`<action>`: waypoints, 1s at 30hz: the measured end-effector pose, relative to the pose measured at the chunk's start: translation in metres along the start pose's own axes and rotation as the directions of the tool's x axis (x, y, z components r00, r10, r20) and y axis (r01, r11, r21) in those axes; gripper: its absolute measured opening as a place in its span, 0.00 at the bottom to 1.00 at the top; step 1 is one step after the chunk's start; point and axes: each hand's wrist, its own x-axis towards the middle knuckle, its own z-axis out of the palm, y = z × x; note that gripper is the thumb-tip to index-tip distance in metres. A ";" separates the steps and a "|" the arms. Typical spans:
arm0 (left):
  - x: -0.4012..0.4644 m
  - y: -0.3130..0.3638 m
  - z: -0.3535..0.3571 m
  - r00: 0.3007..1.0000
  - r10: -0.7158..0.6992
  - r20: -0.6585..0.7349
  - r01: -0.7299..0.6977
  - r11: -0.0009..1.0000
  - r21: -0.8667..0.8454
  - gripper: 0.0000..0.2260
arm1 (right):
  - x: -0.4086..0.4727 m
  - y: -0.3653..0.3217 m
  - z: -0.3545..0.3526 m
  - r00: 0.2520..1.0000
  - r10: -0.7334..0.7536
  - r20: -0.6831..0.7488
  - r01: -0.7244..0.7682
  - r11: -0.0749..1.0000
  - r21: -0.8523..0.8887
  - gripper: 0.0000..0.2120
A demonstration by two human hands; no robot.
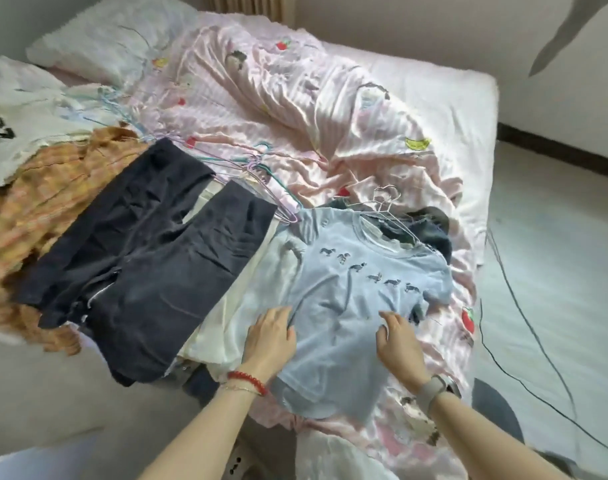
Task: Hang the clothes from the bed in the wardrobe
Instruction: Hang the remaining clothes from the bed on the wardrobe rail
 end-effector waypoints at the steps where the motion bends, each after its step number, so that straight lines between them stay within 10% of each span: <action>1: 0.016 0.015 0.010 0.999 0.019 0.050 -0.019 1.000 -0.001 0.20 | 0.014 0.015 -0.008 0.999 0.043 -0.012 -0.042 0.999 0.028 0.17; 22: 0.100 0.060 0.100 0.871 -0.082 0.484 -0.016 0.980 0.197 0.24 | 0.222 0.110 -0.043 0.940 0.333 -0.072 -0.334 0.943 0.001 0.16; 25: 0.106 0.067 0.091 0.910 -0.053 0.411 0.006 0.993 0.116 0.21 | 0.204 0.106 -0.038 0.937 0.285 -0.200 -0.273 0.958 0.088 0.14; 30: 0.129 0.081 0.045 0.990 0.108 -0.093 -0.109 0.994 -0.001 0.23 | 0.148 0.106 -0.028 0.931 0.081 -0.356 -0.041 0.992 0.119 0.14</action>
